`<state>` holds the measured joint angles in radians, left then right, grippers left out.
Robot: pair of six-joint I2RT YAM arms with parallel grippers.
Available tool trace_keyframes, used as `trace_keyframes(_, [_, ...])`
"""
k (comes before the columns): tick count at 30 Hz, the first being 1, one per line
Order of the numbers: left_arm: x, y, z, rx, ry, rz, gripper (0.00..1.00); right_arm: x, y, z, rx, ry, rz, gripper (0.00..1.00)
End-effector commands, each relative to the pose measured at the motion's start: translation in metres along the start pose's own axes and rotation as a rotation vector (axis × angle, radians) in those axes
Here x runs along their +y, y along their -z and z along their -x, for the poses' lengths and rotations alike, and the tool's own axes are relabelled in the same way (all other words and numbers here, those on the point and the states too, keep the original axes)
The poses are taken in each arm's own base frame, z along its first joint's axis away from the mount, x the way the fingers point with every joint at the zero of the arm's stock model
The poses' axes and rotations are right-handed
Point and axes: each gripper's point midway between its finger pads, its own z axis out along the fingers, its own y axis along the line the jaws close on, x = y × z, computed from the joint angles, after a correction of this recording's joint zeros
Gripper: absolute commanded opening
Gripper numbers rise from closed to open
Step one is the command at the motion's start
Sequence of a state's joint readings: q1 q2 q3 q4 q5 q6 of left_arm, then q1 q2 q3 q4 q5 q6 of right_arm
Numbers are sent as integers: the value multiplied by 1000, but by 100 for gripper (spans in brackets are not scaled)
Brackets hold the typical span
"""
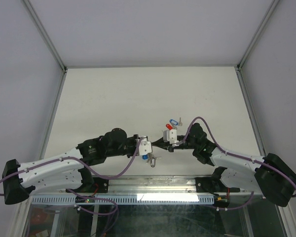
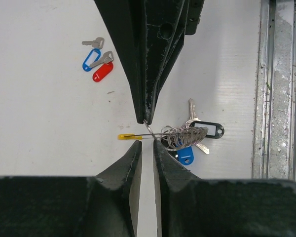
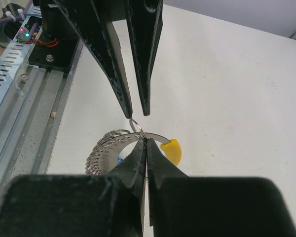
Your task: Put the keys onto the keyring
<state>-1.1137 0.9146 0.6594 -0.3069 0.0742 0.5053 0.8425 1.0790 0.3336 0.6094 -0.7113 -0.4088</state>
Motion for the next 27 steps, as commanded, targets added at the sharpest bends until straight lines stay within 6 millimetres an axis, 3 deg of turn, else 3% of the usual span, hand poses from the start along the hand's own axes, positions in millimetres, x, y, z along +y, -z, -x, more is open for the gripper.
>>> trace_keyframes(1, [16, 13, 28, -114, 12, 91, 15, -10, -4, 36, -114, 38, -20, 0])
trace_keyframes(6, [16, 14, 26, -127, 25, 102, 15, -7, -5, 39, -134, 27, -7, 0])
trace_keyframes(21, [9, 24, 32, -190, 76, 91, 30, -9, -6, 31, -111, 9, -24, 0])
trace_keyframes(27, [8, 18, 34, -212, 99, 89, 30, -10, -6, 30, -107, 3, -29, 0])
